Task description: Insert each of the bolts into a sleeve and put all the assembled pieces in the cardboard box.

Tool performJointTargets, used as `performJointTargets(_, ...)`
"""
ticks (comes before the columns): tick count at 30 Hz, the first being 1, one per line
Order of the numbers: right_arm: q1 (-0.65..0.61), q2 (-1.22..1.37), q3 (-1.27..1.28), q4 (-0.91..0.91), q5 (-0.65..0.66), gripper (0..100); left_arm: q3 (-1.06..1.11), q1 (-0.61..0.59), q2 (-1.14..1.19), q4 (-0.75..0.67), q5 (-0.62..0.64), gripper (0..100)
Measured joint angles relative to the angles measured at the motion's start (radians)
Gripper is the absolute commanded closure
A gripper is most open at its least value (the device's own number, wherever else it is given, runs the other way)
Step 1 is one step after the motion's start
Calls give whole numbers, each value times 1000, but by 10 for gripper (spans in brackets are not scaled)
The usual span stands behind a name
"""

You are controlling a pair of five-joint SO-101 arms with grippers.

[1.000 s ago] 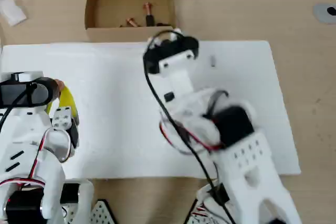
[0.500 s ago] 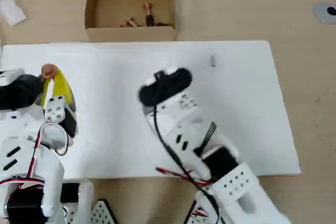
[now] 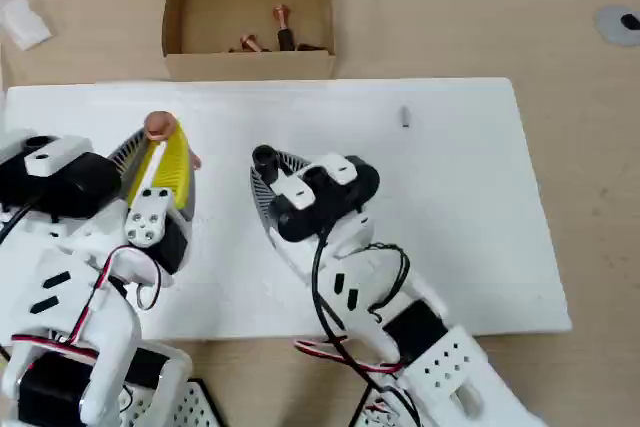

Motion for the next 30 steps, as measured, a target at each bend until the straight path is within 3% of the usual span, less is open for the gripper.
performJointTargets(9, 0, -117, 126, 0, 0, 989, -14, 35, 0, 0, 23, 995)
performJointTargets(18, -46, -124, 150, 0, -29, 989, -20, 167, 78, 0, 60, 995)
performJointTargets(30, -46, -124, 150, 0, -32, 989, -20, 181, 129, 0, 60, 995)
